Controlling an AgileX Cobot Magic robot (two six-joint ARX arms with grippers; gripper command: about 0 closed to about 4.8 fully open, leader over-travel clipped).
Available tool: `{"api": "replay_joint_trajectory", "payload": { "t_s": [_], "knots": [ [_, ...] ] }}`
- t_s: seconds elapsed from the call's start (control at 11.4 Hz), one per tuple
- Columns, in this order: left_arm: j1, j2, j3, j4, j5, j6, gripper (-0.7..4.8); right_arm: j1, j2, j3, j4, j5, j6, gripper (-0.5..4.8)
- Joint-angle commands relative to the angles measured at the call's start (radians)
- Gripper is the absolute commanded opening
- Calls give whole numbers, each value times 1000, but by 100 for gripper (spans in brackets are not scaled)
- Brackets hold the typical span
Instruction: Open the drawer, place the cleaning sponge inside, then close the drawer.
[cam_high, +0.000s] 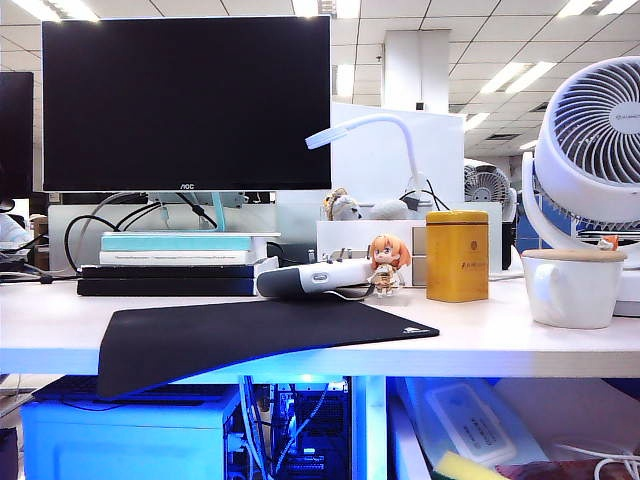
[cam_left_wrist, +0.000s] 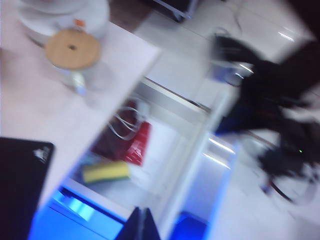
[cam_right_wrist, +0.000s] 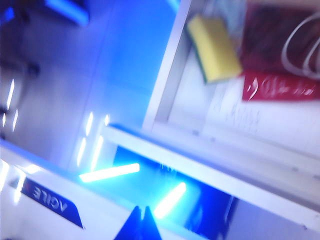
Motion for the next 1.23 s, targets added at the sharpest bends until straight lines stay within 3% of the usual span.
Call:
{"api": "replay_joint_trajectory", "payload": {
  "t_s": [0.09,0.26,0.35,0.44,0.61,0.88,1.23],
  "knots": [
    [-2,-53,5,-97,39,62,-6,78,85,4,13,58,34,-8],
    [-2,-85,5,-151,42,89,-6,143,161,4,13,70,39,-8],
    [-2,-119,5,-175,23,93,-5,254,272,4,22,67,39,-8],
    [-2,-130,5,-173,11,93,-5,291,325,4,32,25,31,-8],
    [-2,-134,4,-176,9,99,-5,380,451,3,59,23,-60,-8],
    [-2,-134,4,-176,9,100,-5,402,544,-27,69,73,-192,-8],
    [-2,-134,4,-175,8,100,-6,402,589,-126,140,54,-207,-8]
  ]
}}
